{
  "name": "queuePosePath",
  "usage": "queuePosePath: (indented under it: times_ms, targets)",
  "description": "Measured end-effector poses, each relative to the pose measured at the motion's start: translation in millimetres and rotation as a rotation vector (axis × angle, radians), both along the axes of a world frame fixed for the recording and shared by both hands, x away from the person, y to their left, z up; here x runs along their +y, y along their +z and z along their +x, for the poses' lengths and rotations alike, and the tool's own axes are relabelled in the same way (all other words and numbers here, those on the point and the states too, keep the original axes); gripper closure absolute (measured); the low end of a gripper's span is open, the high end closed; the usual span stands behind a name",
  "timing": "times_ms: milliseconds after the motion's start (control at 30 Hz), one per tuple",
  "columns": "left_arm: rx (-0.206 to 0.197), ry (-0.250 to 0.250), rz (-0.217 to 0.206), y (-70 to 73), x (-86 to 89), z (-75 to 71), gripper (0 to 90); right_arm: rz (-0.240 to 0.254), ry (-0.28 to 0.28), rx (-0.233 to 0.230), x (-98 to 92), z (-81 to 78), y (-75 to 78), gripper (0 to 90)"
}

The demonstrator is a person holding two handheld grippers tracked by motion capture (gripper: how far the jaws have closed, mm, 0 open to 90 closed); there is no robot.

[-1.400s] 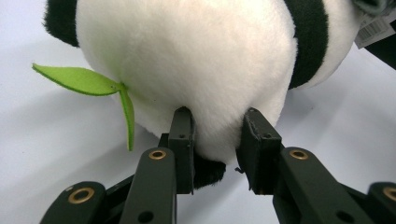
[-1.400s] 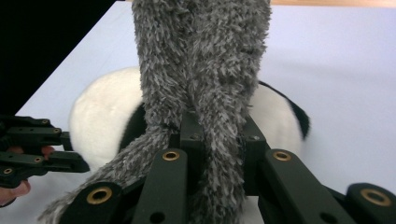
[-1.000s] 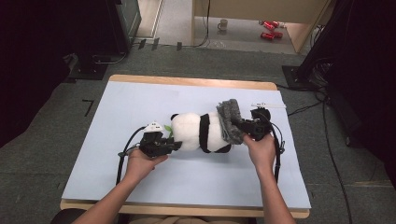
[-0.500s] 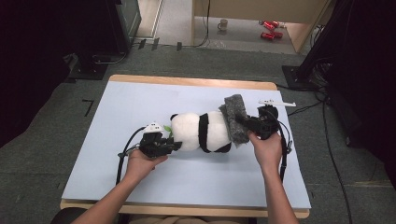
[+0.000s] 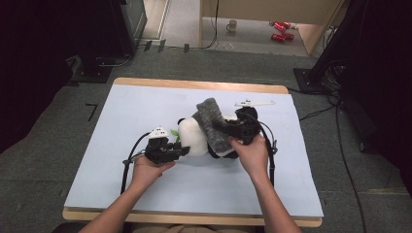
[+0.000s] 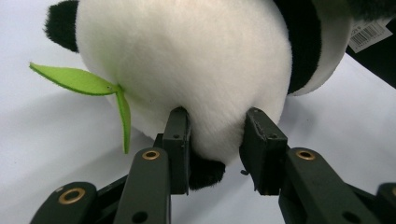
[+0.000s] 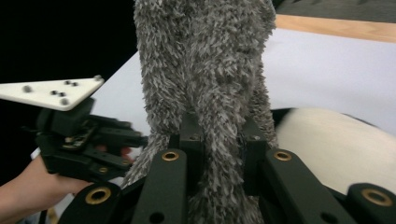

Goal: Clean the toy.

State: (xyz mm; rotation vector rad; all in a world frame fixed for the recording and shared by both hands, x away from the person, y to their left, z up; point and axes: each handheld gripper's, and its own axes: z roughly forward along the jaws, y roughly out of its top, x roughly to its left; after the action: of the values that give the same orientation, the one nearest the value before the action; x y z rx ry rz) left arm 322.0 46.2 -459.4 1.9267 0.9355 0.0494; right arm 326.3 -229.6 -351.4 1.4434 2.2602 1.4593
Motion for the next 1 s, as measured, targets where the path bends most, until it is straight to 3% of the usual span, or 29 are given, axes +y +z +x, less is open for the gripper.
queuePosePath:
  times_ms: [267, 433, 500, 600, 733, 1000]
  targets:
    - [-0.010, 0.009, 0.008, 0.3, -0.5, -3.4, 64.4, -0.029, 0.097, 0.030, 40.7, 3.7, -15.2, 77.3]
    - [-0.019, 0.015, 0.007, -0.2, -0.7, -4.9, 64.3, -0.033, 0.110, 0.056, 53.9, 9.0, -33.1, 77.0]
    - [-0.015, 0.014, 0.007, -0.6, -0.6, -4.7, 64.1, -0.051, 0.102, 0.080, 55.6, 11.7, -41.9, 76.7]
    - [-0.022, 0.015, 0.019, -2.0, -0.5, -3.8, 63.7, -0.039, 0.097, 0.084, 52.9, 14.5, -51.4, 76.6]
    - [-0.050, 0.021, 0.059, -2.2, -3.8, -5.6, 63.8, -0.081, 0.091, 0.062, 52.2, 14.2, -49.4, 76.2]
    - [-0.019, 0.013, 0.065, -2.4, -3.4, -0.4, 64.3, -0.137, 0.045, 0.046, 38.6, 15.1, -47.8, 76.2]
